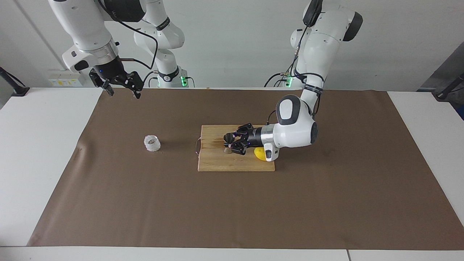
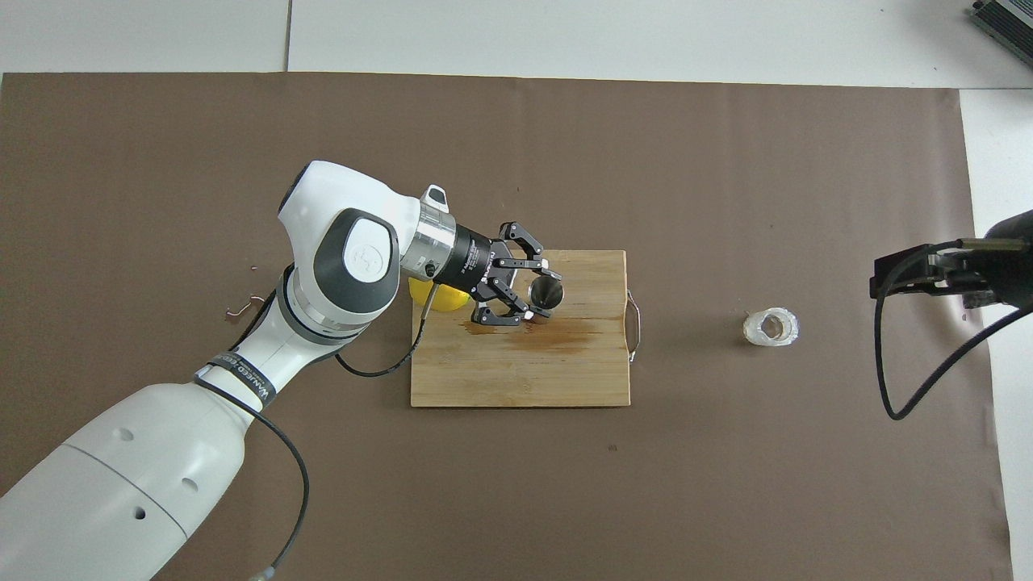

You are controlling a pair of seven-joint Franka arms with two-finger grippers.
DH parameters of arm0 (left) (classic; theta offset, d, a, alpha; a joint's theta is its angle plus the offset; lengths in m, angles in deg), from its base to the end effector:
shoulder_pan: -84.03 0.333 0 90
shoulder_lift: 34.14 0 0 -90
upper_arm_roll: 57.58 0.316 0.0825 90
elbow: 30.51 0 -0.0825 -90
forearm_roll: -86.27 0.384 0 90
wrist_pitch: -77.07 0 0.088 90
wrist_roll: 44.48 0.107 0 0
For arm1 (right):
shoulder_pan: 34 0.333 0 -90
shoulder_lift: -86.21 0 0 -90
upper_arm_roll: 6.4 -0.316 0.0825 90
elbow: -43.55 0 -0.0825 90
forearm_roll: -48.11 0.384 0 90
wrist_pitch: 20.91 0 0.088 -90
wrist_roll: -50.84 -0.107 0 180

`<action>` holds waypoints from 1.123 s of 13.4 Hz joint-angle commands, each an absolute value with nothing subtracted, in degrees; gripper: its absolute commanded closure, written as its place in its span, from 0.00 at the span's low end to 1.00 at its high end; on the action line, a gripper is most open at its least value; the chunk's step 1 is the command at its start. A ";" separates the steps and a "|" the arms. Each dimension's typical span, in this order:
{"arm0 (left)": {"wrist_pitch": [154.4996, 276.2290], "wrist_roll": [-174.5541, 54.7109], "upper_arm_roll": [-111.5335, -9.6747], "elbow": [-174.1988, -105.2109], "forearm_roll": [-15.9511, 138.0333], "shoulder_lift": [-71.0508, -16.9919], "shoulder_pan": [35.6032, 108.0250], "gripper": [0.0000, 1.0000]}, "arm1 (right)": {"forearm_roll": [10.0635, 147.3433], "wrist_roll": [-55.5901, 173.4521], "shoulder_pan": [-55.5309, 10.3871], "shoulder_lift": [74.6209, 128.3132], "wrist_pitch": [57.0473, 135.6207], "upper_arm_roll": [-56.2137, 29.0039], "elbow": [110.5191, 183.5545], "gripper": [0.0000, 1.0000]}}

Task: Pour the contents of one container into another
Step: 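Lower the steel cup onto the board and open the left gripper, then withdraw the left gripper while the right gripper reaches the white cup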

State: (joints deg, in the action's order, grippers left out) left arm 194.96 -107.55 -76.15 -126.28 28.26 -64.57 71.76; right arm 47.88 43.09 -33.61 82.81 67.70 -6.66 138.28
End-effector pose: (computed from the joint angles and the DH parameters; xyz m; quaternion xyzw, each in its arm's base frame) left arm 0.5729 -0.3632 0.3282 0.7250 0.4853 -0.3975 0.2845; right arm 0.5322 0.0057 0.6158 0.9978 -0.0619 -0.0235 0.0039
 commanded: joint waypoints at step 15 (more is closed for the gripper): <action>176.94 -109.96 -75.33 -118.32 40.54 -63.41 75.67 0.00 | 49.43 48.72 -33.91 80.94 68.65 -7.11 140.84 0.00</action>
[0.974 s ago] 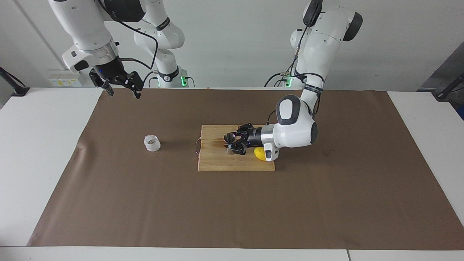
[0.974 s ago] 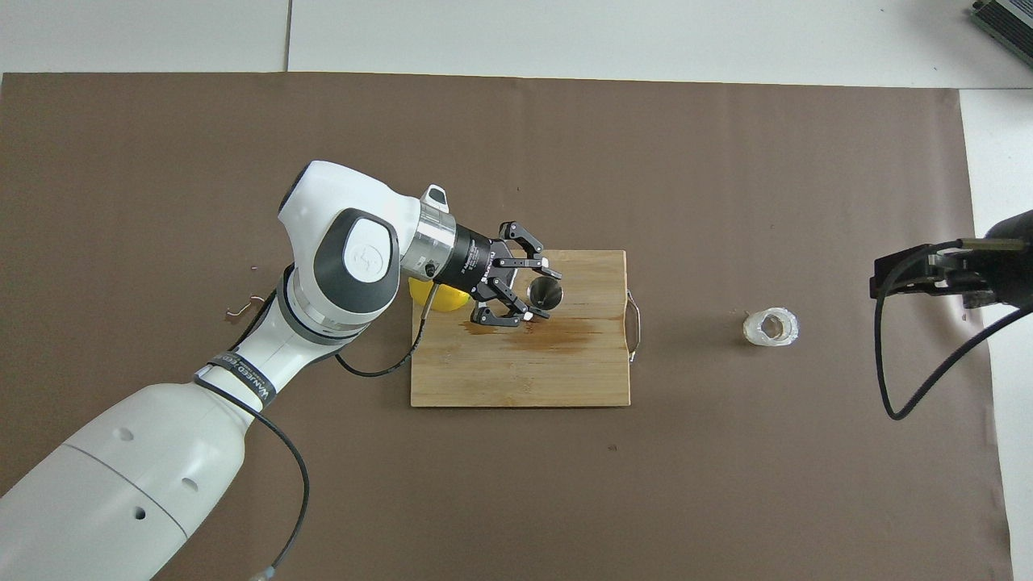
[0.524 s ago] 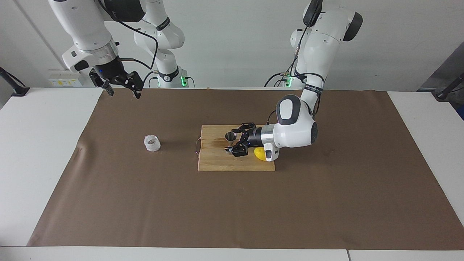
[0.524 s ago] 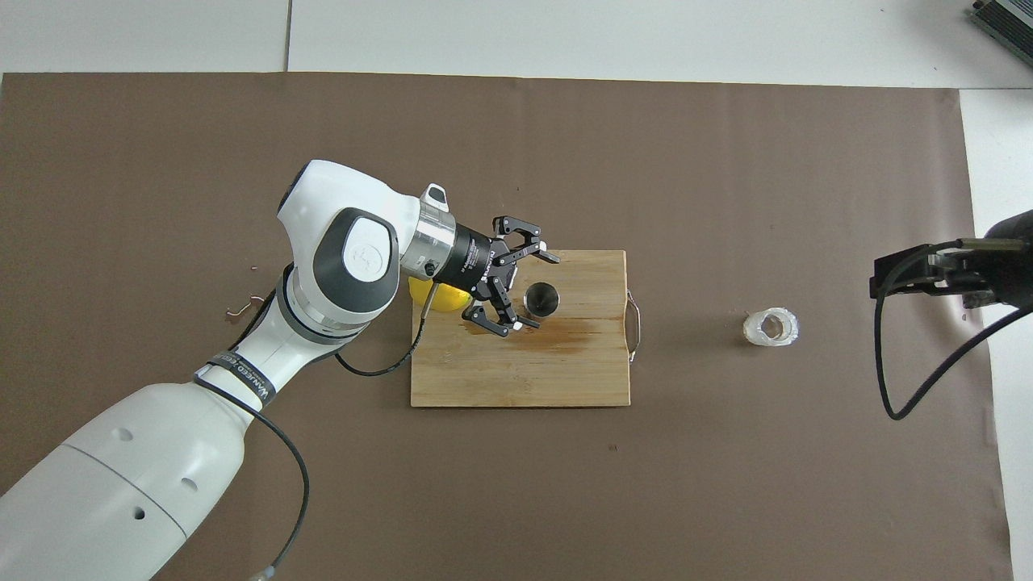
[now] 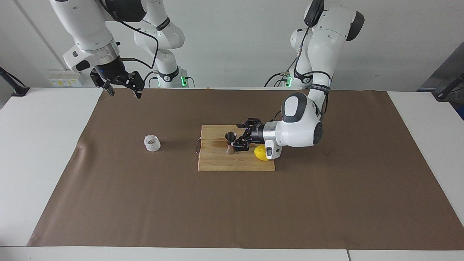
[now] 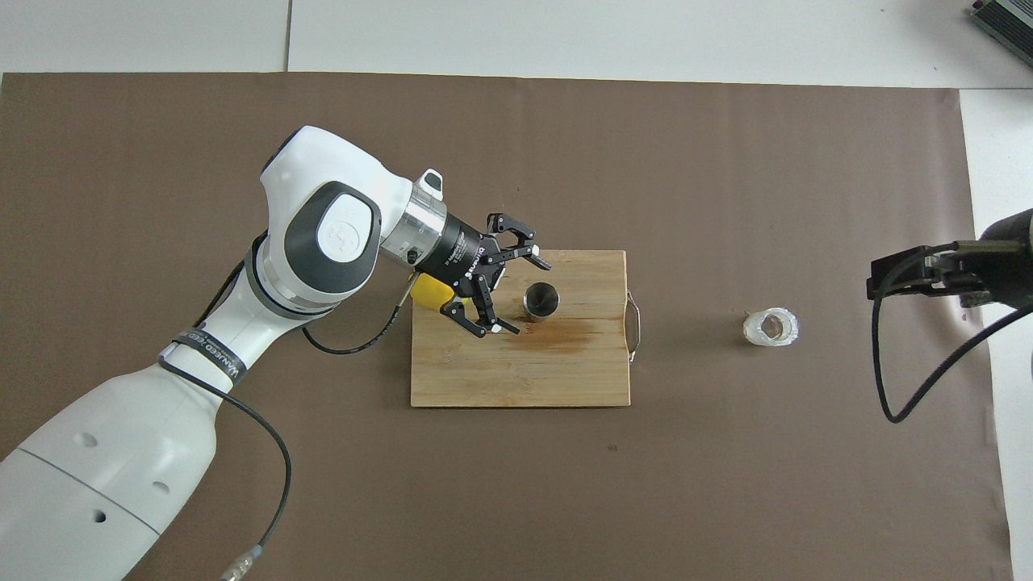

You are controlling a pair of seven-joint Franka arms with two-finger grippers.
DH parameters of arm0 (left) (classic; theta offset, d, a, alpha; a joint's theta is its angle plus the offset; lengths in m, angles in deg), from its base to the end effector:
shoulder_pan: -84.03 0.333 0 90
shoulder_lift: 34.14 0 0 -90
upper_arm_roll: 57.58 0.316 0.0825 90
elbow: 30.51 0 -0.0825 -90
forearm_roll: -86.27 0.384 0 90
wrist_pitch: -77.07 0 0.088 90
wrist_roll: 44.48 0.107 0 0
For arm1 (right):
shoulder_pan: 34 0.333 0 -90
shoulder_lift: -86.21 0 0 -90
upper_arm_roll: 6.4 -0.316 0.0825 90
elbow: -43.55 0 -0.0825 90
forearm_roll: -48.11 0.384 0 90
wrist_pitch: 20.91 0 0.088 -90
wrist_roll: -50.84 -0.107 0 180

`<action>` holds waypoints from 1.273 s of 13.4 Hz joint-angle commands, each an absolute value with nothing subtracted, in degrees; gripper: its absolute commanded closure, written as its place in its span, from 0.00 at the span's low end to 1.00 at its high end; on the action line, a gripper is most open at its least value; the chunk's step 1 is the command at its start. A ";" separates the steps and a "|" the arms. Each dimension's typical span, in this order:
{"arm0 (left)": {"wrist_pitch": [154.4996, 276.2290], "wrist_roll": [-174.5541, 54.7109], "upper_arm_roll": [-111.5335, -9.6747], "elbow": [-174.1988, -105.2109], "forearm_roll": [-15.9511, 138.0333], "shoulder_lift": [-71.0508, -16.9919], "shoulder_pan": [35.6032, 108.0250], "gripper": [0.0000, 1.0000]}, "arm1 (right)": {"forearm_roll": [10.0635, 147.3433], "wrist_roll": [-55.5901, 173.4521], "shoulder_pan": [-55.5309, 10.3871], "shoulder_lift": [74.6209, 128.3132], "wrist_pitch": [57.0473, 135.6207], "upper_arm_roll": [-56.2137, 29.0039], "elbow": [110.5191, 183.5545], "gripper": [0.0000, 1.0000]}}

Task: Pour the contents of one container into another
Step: 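Withdraw the left gripper while the right gripper reaches the white cup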

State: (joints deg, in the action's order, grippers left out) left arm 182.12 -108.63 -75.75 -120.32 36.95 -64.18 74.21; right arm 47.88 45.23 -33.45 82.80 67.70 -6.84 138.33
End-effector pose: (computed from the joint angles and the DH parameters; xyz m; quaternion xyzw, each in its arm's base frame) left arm 0.5840 -0.3432 0.3680 0.7727 0.4245 -0.4068 0.2395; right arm 0.5321 0.0089 0.6155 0.9989 -0.0403 -0.0239 0.0036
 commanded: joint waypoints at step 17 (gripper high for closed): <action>162.07 -105.06 -74.36 -111.89 77.98 -52.52 85.87 0.00 | 57.39 112.58 -41.62 74.87 82.09 -5.97 160.61 0.00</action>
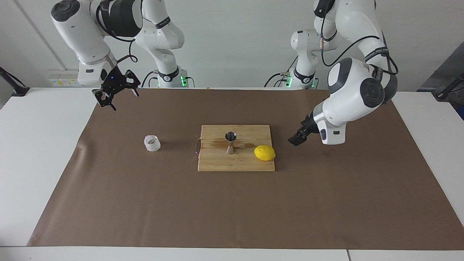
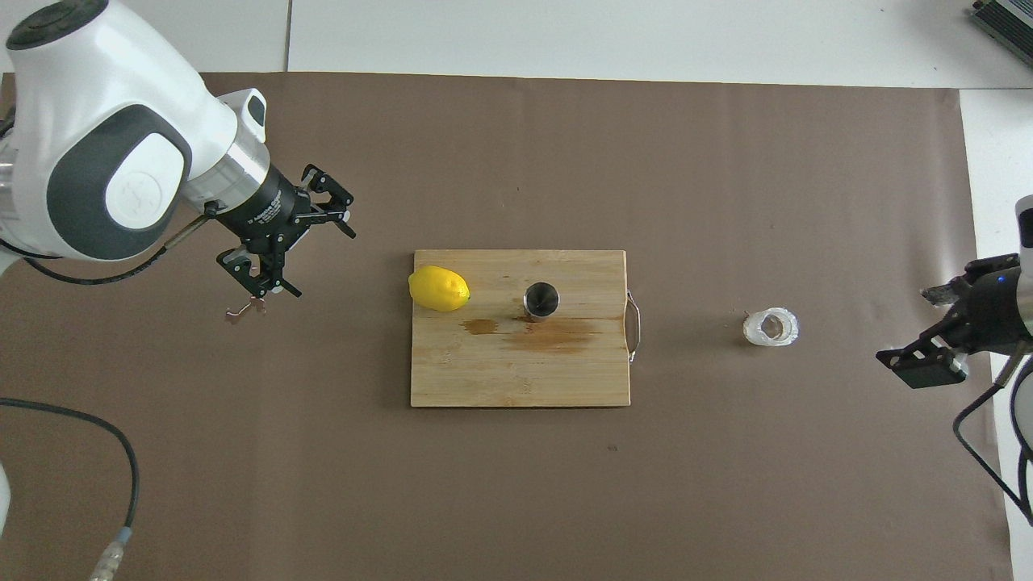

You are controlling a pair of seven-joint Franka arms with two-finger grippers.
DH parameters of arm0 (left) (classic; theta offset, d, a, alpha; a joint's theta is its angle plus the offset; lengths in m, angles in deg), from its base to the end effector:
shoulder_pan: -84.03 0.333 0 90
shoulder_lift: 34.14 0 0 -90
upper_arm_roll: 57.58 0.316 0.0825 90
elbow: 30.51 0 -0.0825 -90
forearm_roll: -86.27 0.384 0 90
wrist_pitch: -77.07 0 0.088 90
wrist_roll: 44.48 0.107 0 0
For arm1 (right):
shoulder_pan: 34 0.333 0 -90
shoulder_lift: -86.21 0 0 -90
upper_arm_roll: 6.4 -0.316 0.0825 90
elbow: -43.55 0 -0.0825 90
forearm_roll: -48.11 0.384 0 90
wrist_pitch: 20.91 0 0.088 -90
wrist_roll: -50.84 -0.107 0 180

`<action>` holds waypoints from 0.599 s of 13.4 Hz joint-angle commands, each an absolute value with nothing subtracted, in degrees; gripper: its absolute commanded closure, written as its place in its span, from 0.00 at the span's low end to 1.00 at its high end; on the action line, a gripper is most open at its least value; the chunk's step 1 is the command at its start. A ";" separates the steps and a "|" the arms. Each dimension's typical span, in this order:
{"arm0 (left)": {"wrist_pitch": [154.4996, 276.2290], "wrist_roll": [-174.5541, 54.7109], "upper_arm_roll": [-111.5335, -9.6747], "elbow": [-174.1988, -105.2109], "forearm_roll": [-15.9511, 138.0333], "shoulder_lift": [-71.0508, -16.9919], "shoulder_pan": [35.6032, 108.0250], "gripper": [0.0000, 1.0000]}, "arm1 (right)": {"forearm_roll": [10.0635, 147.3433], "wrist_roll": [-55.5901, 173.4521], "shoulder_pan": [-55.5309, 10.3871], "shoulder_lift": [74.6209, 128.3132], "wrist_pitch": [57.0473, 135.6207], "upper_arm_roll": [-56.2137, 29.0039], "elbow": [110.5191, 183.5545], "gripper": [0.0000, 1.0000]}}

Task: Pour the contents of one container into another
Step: 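Withdraw the left gripper while the right gripper reaches the white cup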

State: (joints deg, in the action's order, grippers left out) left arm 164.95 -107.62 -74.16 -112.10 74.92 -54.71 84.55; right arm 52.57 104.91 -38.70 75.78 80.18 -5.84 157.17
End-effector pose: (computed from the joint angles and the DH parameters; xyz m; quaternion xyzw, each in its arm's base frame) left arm 0.6148 -0.1719 0.4865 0.8960 0.4020 -0.1843 0.0410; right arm 0.4992 -0.0394 0.5415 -0.9131 -0.4054 -0.0033 0.0429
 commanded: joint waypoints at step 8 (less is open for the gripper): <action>151.26 -86.87 -74.54 -110.58 81.07 -50.13 92.29 0.00 | 73.68 154.33 -49.02 85.24 89.55 -5.96 165.36 0.00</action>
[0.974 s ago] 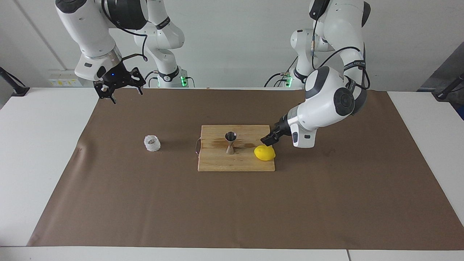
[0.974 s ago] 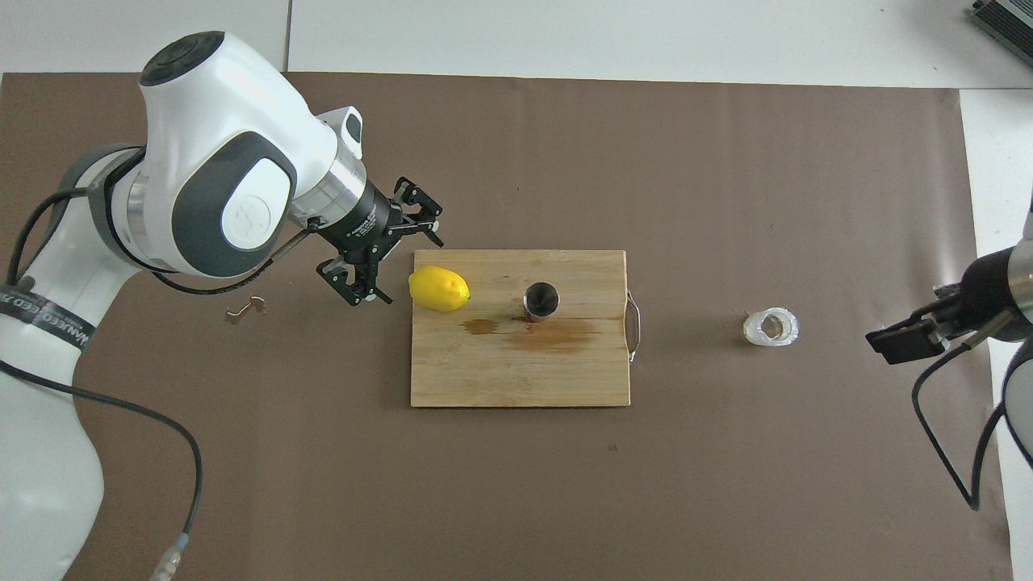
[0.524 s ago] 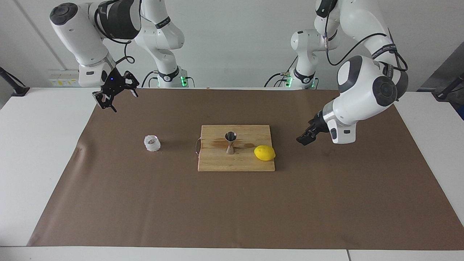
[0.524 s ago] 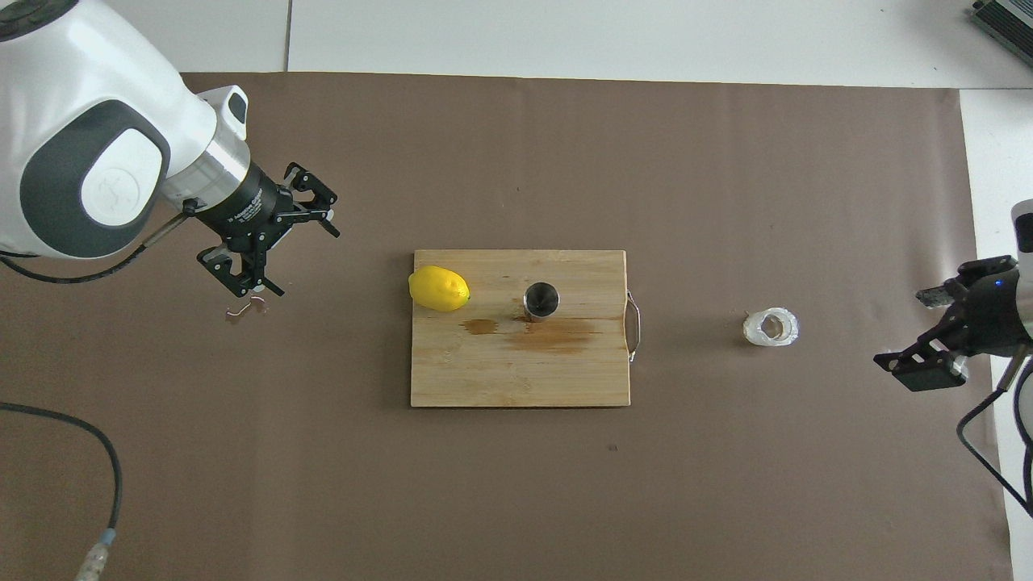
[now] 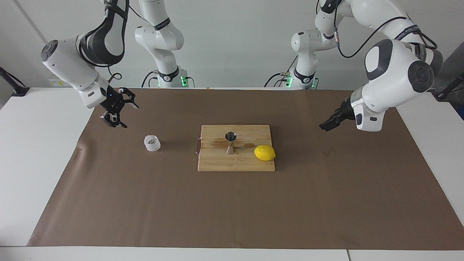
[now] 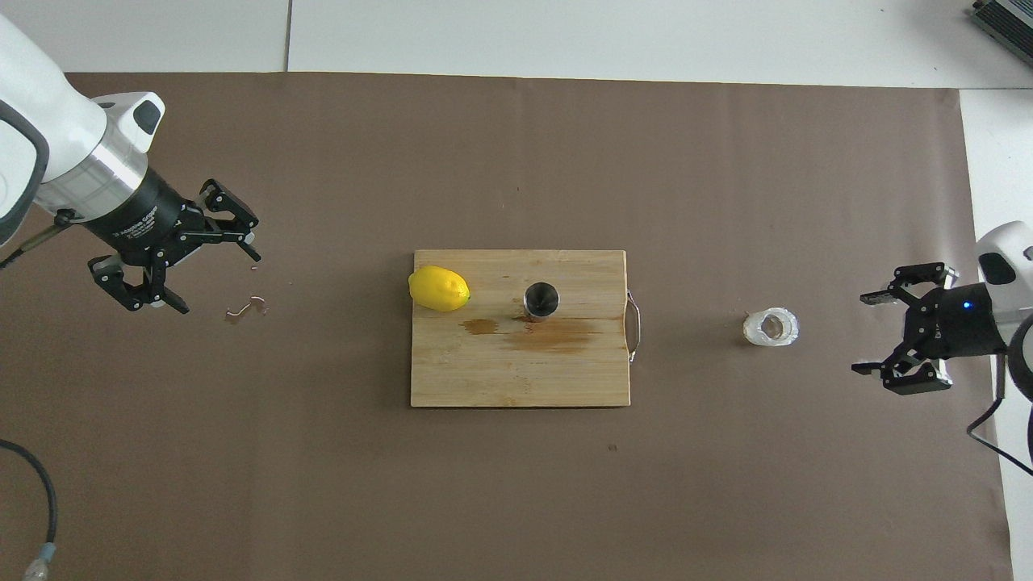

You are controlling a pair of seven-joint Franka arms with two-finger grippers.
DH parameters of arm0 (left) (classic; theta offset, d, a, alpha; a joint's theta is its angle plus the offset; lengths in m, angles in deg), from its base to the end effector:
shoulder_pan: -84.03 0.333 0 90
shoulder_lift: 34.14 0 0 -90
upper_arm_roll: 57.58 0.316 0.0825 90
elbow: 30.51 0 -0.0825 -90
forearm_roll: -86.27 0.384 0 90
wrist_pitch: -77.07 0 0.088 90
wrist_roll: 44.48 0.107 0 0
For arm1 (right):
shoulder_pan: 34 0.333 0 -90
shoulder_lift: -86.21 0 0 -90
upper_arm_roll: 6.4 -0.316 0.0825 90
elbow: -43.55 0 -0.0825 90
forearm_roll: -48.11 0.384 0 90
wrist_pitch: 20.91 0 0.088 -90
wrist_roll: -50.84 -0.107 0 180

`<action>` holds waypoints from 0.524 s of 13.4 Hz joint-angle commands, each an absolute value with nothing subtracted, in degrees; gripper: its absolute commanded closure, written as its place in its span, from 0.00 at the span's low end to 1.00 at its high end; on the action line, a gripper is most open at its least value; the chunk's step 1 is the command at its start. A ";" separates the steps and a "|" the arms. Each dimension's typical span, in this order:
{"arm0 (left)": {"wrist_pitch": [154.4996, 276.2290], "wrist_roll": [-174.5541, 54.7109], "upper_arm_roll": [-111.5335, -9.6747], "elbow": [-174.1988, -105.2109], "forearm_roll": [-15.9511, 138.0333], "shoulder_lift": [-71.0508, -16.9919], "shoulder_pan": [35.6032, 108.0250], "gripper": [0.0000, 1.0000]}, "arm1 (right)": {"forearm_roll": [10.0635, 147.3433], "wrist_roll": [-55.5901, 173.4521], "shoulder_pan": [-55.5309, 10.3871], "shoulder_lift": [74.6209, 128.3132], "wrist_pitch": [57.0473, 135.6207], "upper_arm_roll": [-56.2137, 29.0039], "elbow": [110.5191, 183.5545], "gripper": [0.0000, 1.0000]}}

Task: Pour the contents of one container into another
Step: 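Withdraw the left gripper while the right gripper reaches the white cup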

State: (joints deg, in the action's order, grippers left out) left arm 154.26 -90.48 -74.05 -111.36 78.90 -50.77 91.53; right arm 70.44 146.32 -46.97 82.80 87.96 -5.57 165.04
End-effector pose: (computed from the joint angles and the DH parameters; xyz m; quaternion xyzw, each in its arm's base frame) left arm 0.5980 -0.0880 0.5216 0.9307 0.3068 -0.1987 0.0150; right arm 0.5053 -0.0957 0.4305 -0.7902 -0.5811 -0.0996 0.1673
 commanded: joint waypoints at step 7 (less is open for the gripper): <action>151.60 -71.34 -74.28 -107.86 81.34 -49.87 94.75 0.00 | 81.06 169.21 -48.94 90.08 97.81 -5.96 169.67 0.00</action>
State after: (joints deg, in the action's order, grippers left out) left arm 151.80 -78.08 -74.08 -109.40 80.37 -50.51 94.16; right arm 77.99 165.11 -48.60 89.71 95.02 -5.59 167.66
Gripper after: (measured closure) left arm 0.000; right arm 0.000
